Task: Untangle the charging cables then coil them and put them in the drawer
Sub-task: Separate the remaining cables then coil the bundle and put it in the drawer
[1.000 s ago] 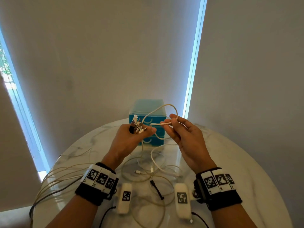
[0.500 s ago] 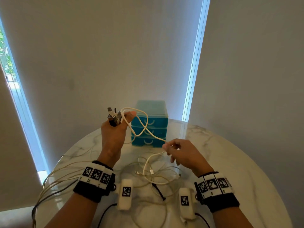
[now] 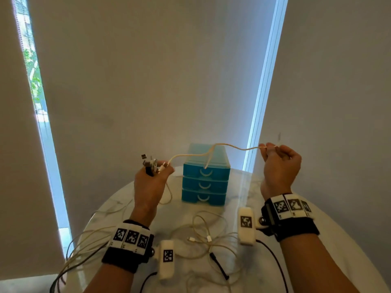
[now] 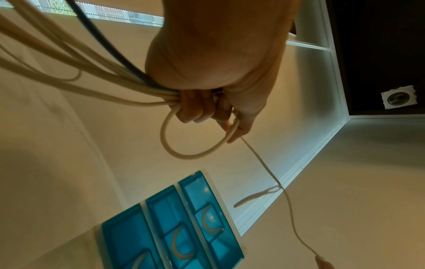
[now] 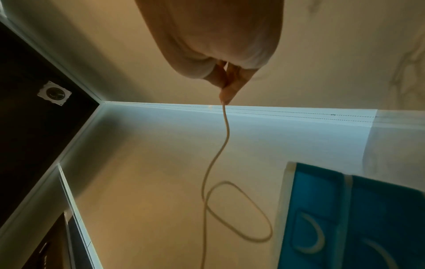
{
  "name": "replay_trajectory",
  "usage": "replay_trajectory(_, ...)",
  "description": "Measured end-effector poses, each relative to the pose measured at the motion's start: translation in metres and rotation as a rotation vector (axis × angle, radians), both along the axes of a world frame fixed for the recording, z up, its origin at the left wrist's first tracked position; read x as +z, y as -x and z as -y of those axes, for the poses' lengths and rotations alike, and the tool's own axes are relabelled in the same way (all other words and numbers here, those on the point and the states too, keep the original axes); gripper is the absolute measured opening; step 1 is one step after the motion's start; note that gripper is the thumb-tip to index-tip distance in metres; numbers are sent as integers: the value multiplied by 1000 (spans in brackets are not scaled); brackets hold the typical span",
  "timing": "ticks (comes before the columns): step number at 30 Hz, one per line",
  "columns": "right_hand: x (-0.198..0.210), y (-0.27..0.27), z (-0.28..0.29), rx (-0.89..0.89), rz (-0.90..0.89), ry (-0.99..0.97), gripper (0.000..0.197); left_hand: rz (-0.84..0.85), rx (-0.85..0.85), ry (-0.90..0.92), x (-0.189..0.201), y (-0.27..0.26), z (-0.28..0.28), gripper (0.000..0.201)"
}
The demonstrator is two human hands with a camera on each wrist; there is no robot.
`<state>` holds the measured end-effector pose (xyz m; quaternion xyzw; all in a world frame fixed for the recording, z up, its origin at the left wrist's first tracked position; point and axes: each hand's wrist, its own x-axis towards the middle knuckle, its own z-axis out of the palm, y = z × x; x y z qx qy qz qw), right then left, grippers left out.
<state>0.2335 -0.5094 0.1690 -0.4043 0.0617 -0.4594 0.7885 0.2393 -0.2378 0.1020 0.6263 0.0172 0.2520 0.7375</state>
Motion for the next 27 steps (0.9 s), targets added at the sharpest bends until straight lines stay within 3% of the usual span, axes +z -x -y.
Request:
replay_trajectory(5, 6, -33, -3, -113, -19, -103, 33, 78, 205, 171, 1, -6, -16, 6)
replay_trajectory(9, 4, -42, 8, -19, -24, -330, 33, 62, 344, 323, -1, -14, -40, 14)
replay_trajectory(11, 1, -51, 20, 24, -230, -259, 47, 40, 367, 355, -3, -17, -46, 15)
replay_trajectory(14, 3, -41, 6, -144, -721, 200, 54, 43, 281, 380, 0, -15, -43, 35)
replay_trajectory(15, -1, -41, 2, -119, -700, 175, 48, 62, 233, 363, 2, -13, -39, 43)
replay_trajectory(17, 5, -53, -18, 19, -486, -67, 45, 95, 184, 311, 6, -9, -29, 55)
replay_trajectory(19, 13, -63, -54, 177, -228, 16, 31, 127, 197, 222, 10, -5, -22, 64)
replay_trajectory(20, 17, -68, -75, 364, -139, 93, 28, 142, 215, 173, 11, -3, -20, 68)
replay_trajectory(22, 22, -54, -117, 706, -210, 639, 22, 164, 260, 108, 10, 0, -19, 75)
replay_trajectory(24, 19, -45, -138, 818, -331, 1087, 21, 166, 303, 100, 9, 3, -19, 79)
replay_trajectory(25, 20, -39, -137, 840, -320, 1106, 22, 156, 315, 102, 8, 3, -19, 78)
replay_trajectory(27, 18, -30, -124, 894, -312, 950, 24, 139, 333, 94, 5, 2, -18, 67)
